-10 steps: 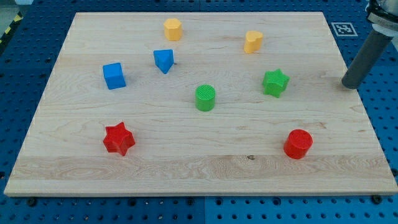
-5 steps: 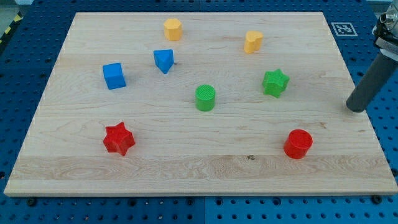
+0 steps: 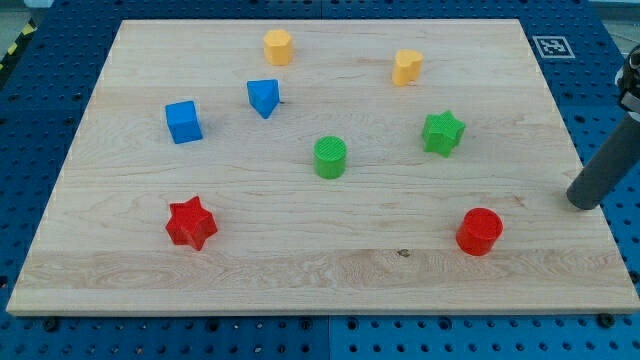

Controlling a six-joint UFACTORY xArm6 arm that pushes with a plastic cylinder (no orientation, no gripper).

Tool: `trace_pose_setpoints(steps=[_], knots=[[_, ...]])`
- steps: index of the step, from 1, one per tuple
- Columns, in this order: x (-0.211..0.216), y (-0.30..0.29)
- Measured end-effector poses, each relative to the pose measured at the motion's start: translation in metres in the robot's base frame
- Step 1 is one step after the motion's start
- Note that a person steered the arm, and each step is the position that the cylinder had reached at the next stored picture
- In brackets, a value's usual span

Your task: Place the arm to the top of the red circle

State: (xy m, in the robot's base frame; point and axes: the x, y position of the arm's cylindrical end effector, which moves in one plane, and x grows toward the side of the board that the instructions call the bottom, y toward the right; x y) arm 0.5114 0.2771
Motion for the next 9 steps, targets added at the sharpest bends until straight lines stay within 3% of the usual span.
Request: trace_pose_setpoints(steps=[9], knots=[[0.018, -0.023]])
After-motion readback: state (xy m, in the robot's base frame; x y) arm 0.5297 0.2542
